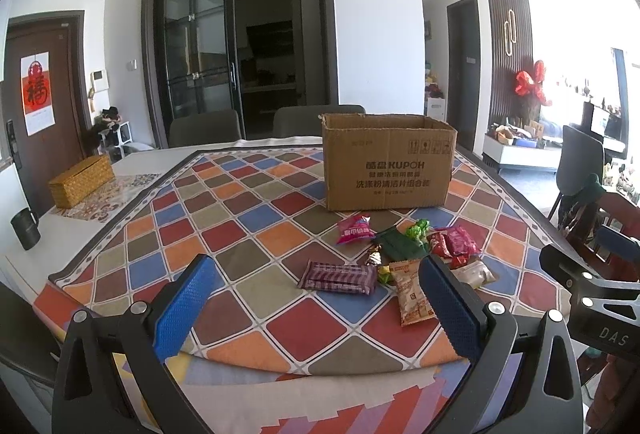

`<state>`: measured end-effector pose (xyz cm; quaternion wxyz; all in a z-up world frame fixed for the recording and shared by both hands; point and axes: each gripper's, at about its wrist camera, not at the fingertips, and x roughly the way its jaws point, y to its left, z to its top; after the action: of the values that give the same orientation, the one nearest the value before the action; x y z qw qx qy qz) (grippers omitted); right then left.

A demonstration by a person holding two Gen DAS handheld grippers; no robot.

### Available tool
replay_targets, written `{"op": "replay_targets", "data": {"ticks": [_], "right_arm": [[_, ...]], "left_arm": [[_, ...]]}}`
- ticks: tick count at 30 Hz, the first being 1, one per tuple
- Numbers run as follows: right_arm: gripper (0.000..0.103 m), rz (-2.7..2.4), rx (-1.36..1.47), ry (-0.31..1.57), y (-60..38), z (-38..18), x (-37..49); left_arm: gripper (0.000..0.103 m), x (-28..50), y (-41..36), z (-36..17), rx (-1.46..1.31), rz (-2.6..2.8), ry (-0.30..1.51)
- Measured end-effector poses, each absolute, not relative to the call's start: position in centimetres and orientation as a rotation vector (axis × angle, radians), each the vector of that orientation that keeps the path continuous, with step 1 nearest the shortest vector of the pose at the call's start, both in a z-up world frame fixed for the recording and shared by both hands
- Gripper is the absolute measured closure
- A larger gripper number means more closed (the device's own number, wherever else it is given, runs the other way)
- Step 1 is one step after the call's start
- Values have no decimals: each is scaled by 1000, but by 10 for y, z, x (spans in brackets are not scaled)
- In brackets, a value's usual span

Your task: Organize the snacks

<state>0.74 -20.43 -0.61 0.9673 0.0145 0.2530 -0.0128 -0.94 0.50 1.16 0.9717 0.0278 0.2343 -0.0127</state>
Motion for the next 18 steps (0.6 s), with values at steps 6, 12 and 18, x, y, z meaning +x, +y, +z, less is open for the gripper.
{"op": "replay_targets", "data": {"ticks": [6, 12, 18], "right_arm": [[1, -26, 29, 510, -204, -7, 7], [1, -26, 29, 509, -204, -7, 7], [1, -26, 29, 508, -205, -6, 6]], "left_arm": [[0, -9, 5, 12, 55, -25, 472], [0, -9, 4, 13, 56, -24, 469], [0, -10, 5, 12, 55, -25, 469]]}}
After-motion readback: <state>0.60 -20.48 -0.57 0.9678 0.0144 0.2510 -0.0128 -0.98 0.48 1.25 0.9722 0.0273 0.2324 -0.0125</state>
